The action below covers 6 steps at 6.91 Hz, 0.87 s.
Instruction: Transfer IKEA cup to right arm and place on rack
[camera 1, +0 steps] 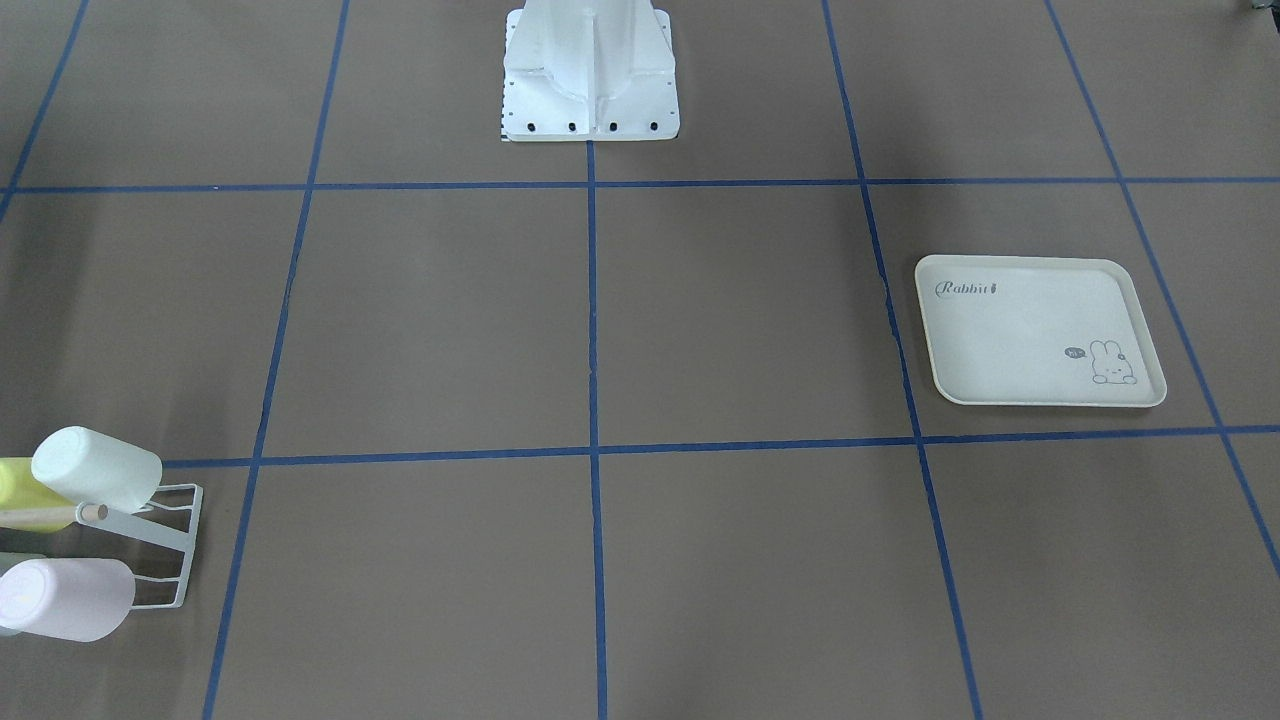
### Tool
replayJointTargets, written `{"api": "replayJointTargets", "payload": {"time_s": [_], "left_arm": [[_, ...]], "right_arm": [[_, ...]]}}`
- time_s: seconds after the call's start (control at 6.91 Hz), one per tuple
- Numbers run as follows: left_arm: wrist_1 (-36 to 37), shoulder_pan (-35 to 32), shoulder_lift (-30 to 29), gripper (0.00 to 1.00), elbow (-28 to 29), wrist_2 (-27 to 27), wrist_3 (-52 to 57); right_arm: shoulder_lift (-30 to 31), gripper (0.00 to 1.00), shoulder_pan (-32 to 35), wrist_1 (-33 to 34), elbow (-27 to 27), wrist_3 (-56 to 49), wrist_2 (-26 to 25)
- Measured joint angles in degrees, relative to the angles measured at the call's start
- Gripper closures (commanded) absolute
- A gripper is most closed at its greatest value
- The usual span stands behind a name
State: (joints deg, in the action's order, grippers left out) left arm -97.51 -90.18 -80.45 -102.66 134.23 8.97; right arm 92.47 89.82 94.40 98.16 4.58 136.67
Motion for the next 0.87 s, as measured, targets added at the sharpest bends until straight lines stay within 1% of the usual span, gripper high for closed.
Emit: {"api": "replayJointTargets", "payload": {"time_s": [0.43, 0.87], "left_arm": [[0.05, 0.06, -0.5, 0.0, -0.43, -0.18, -10.95], [0.1, 0.09, -0.57, 0.0, -0.42, -0.12, -12.78]], "right_arm": [[-0.01, 0.0, 0.0, 0.0, 0.12, 0.05, 0.02], [-0.14, 0.0, 0.0, 0.0, 0.26, 0.1, 0.08]]}}
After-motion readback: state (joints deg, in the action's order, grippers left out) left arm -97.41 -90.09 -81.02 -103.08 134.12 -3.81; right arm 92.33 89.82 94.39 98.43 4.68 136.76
